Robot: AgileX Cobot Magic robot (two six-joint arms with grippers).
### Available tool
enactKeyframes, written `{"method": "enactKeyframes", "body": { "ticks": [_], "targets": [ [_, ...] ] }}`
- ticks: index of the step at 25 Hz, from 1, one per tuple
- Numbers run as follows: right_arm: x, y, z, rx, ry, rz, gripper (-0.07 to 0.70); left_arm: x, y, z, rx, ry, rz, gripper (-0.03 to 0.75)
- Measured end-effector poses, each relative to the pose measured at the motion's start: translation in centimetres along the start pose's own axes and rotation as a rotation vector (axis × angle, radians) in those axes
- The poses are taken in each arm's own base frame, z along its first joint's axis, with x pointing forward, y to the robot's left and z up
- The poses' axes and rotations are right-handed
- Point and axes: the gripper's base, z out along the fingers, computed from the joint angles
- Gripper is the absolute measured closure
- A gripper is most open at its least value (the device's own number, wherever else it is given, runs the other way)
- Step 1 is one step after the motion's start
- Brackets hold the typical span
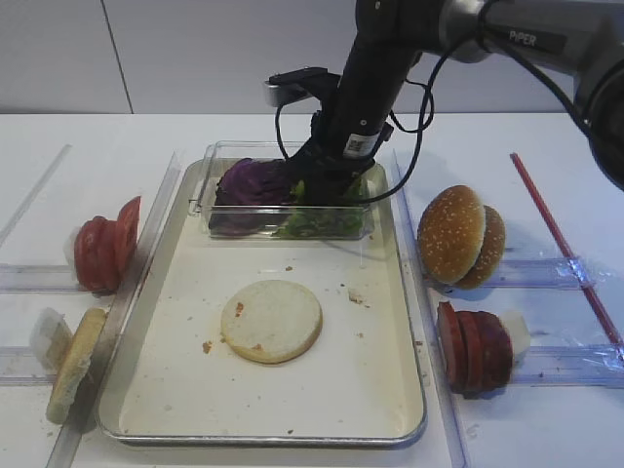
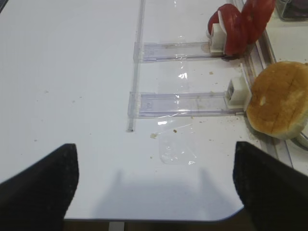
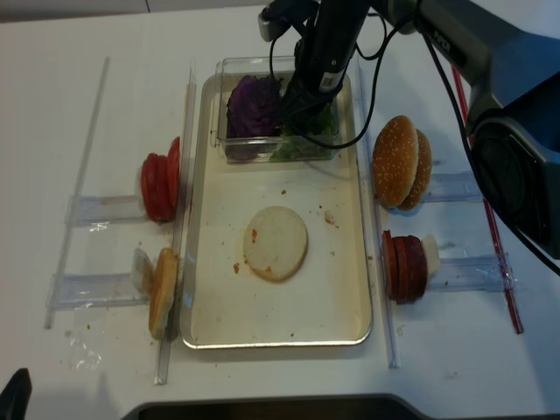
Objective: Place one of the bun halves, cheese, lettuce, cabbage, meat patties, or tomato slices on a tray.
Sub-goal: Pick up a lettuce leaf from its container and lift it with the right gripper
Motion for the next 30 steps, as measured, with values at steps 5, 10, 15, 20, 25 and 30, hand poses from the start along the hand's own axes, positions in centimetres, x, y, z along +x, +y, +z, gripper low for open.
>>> {"method": "enactKeyframes", "body": {
  "ticks": [5, 10, 15, 20, 25, 30],
  "targets": [
    [-0.1, -0.2, -0.4, 0.032, 0.009, -0.017, 0.386, 0.0, 0.0, 0.0, 0.000, 0.000, 0.000, 0.118],
    [-0.7, -0.2, -1.4, 0.057, -0.017, -0.024, 0.430, 0.0, 0.0, 0.0, 0.000, 0.000, 0.000, 0.118],
    [-1.0, -0.1, -1.8, 0.065, -0.033, -0.026, 0.508, 0.0, 0.0, 0.0, 0.000, 0.000, 0.000, 0.118],
    [-1.0, -0.1, -1.9, 0.066, -0.033, -0.020, 0.575, 0.0, 0.0, 0.0, 0.000, 0.000, 0.000, 0.118],
    [-1.2, 0.1, -2.8, 0.080, -0.048, -0.016, 0.580, 0.0, 0.0, 0.0, 0.000, 0.000, 0.000, 0.118],
    [-1.4, 0.7, -4.7, 0.093, -0.082, -0.011, 0.582, 0.0, 0.0, 0.0, 0.000, 0.000, 0.000, 0.118]
  ]
}}
